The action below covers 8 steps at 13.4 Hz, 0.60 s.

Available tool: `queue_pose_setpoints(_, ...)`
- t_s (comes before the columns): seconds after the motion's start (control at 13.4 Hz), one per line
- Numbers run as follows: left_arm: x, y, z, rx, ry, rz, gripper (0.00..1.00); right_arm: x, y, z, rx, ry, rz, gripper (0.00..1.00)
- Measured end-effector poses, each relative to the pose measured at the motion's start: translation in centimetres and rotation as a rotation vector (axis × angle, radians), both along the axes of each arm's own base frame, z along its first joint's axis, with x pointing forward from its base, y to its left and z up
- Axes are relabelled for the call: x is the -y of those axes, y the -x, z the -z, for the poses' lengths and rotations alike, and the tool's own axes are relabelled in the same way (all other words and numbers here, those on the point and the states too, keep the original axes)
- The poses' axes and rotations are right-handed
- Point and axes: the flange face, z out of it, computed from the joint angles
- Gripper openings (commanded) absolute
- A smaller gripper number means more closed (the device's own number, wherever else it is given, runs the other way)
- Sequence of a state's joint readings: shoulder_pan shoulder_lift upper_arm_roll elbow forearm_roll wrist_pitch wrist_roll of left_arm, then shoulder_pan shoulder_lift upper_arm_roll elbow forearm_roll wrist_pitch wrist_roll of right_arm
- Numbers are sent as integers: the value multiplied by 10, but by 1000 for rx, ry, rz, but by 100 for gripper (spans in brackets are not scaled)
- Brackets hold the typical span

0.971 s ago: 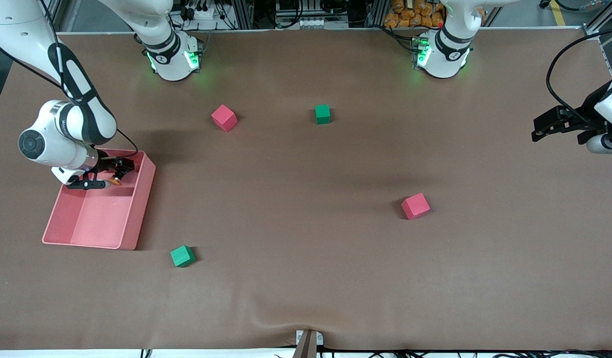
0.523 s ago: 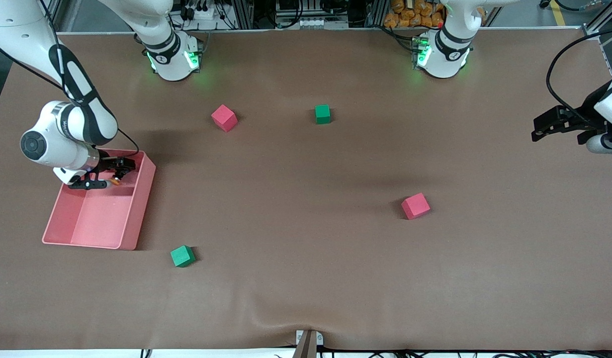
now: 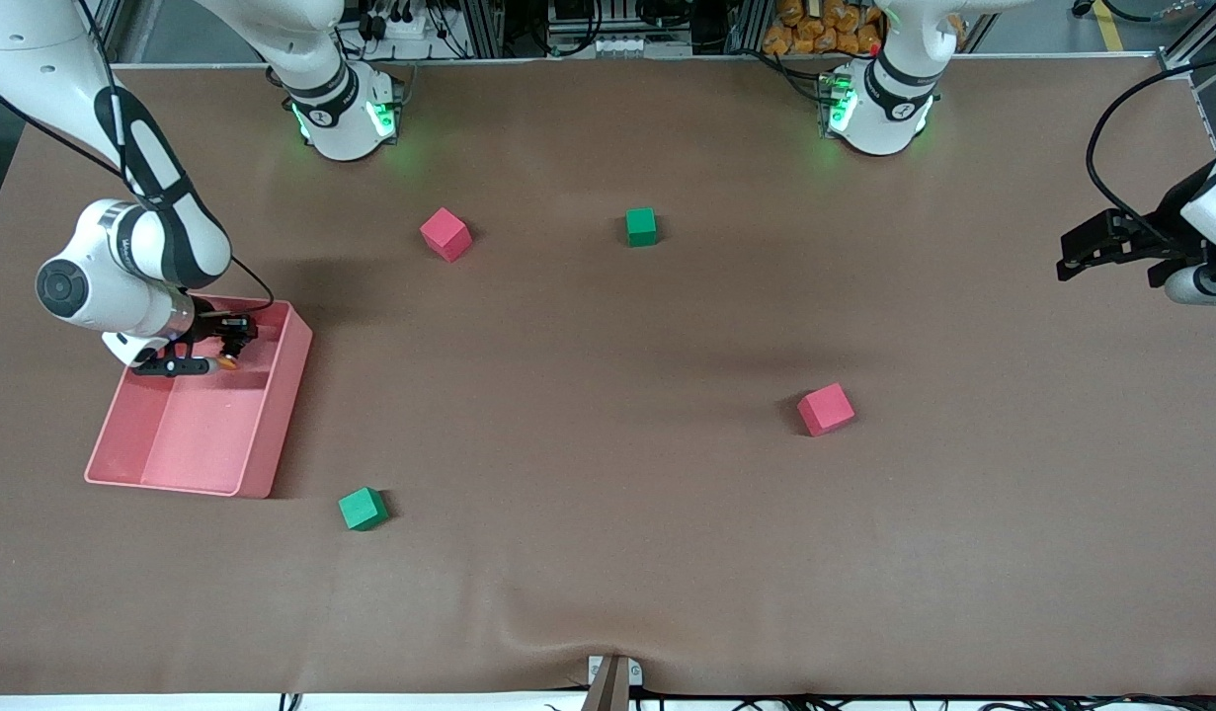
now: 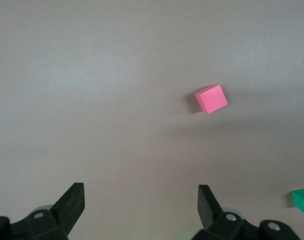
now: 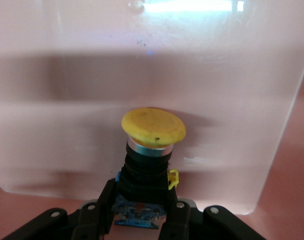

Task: Place and upright button with both arms
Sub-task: 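Close the right gripper on the button base and lift it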

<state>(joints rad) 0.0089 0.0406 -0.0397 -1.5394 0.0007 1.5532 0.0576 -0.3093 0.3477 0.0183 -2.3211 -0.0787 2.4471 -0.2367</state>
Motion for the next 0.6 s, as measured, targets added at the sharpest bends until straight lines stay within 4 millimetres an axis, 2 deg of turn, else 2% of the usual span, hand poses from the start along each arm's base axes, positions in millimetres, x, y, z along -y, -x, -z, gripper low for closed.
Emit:
queue_pose_setpoints(0.37,0,0,0,0,0,1,100,0,-2,-1,2,-6,-29,12)
queue_pose_setpoints(0.6,0,0,0,0,0,1,100,4,-22,-19,6,-10,-70,12)
